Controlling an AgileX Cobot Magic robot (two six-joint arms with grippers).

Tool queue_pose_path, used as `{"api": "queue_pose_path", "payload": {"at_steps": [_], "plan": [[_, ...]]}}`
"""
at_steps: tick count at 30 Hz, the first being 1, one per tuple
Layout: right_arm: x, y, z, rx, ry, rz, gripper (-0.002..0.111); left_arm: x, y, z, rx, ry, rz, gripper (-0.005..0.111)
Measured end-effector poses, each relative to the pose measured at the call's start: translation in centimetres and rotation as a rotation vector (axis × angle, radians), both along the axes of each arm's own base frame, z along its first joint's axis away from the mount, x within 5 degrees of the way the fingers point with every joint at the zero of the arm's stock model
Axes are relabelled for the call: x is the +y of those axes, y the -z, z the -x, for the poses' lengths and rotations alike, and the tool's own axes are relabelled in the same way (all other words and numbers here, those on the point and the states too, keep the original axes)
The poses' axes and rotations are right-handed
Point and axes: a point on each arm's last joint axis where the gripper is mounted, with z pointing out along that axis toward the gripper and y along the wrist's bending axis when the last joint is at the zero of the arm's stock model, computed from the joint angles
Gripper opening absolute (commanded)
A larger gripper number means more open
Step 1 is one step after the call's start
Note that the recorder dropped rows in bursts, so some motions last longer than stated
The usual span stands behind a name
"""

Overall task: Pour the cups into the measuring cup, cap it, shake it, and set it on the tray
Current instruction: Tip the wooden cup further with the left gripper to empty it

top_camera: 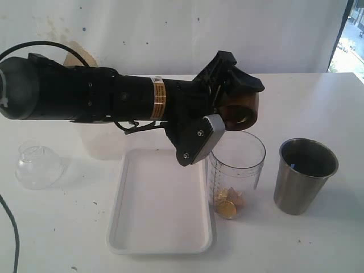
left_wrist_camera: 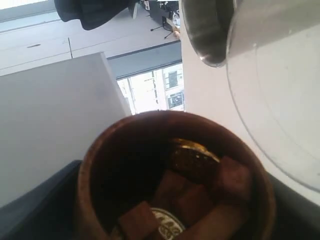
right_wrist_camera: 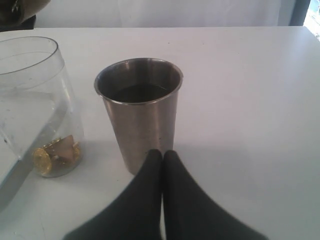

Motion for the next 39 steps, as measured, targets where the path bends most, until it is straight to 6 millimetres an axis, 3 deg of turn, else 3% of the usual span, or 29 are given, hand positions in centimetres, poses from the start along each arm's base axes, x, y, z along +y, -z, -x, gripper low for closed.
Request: {"api": "queue_pose_path", "payload": {"at_steps": [7, 39], "plan": [[0.0, 0.0, 0.0, 0.0, 0.0, 0.0, 0.0, -0.9, 0.0, 0.9, -0.022, 0.025, -0.009, 0.0], [0.0, 0.0, 0.0, 0.0, 0.0, -0.002, 0.0, -1.6, 0.5, 1.3, -0.224, 0.016, -0.144, 0.0]]}}
